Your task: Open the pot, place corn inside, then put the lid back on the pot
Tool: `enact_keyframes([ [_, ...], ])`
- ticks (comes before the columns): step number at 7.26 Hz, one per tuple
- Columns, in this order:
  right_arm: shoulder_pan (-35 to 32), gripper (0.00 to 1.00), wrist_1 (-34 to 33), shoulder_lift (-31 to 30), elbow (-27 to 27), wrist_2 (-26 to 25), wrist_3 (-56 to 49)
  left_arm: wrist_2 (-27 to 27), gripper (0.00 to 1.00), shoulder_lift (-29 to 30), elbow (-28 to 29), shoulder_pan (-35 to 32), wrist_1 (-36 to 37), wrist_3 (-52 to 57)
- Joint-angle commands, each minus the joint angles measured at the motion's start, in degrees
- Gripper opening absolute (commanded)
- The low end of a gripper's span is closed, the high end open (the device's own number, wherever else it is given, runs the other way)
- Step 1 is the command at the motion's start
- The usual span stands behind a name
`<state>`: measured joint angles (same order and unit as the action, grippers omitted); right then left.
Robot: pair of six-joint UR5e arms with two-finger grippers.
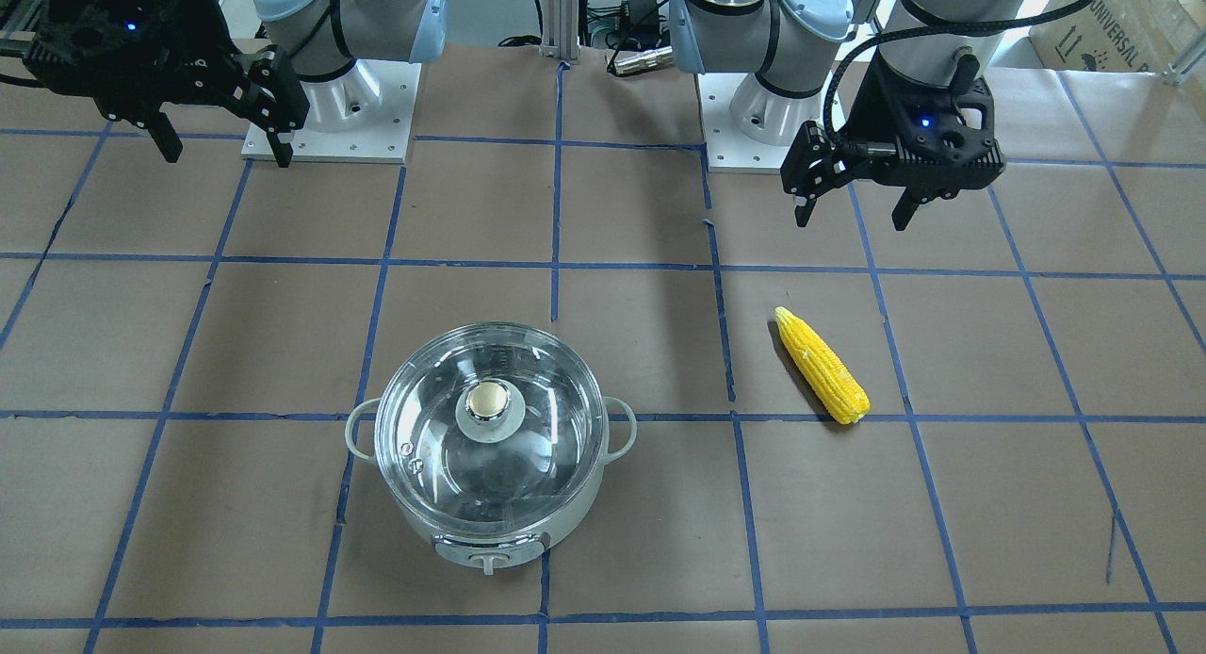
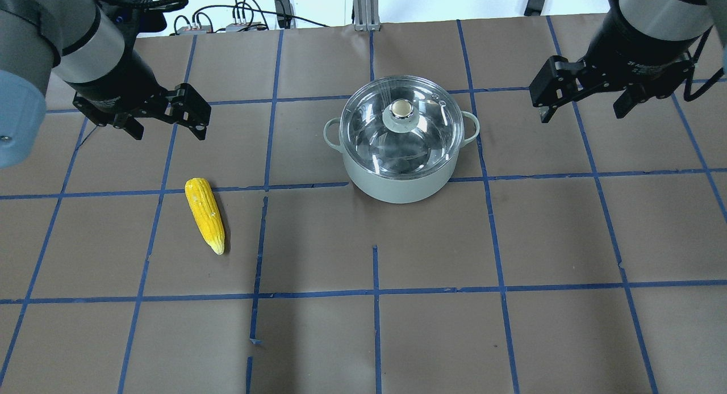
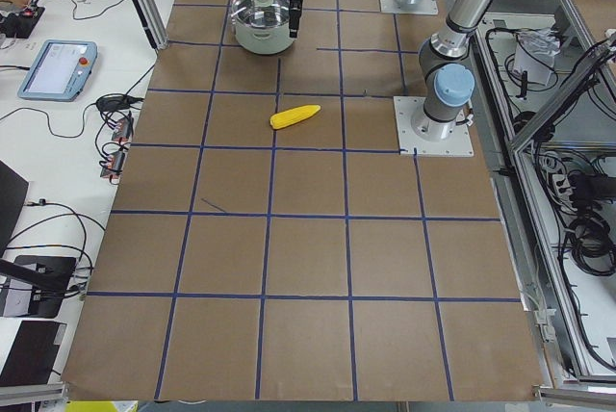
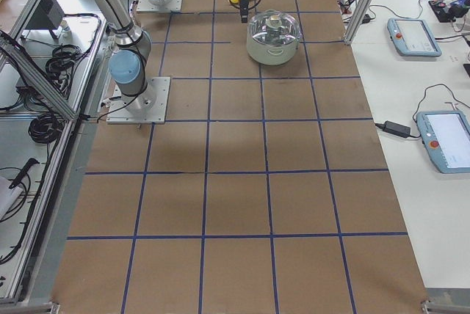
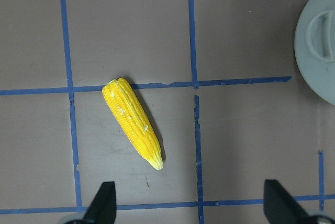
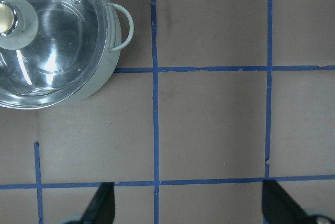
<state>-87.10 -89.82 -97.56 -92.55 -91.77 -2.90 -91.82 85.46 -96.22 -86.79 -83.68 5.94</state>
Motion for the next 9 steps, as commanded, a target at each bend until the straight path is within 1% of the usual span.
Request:
enact_keyframes([
  [1,0.0,1.00,0.0,0.0,0.0,0.1,0.2,-0.6,1.00,0.2,-0.3,-0.4,0.1,-0.1],
  [4,0.0,0.99,-0.5,0.1,0.1,0.9,2.4,-0.1,1.00,0.8,0.1,-0.4,0.9,-0.2],
  [5,0.0,0.99,-0.5,0.1,0.1,0.9,4.7,0.1,1.00,0.8,0.1,0.0,1.3,0.0],
  [6,0.0,1.00,-1.5,0.3,-0.1,0.7,4.5,0.2,1.00,0.6,-0.7,1.3,2.4,1.4],
  [7,-0.1,1.00,-3.5,1.1,-0.3,0.8,4.4,0.3,1.00,0.5,-0.7,4.8,2.5,4.0],
  [8,-1.3,0.99,-7.4,4.7,0.3,0.9,4.1,0.4,1.00,0.9,-0.7,10.4,2.6,10.1],
  [9,-5.5,0.98,-11.2,8.9,2.4,0.2,3.9,2.4,1.00,2.8,-0.9,17.7,2.6,14.2],
])
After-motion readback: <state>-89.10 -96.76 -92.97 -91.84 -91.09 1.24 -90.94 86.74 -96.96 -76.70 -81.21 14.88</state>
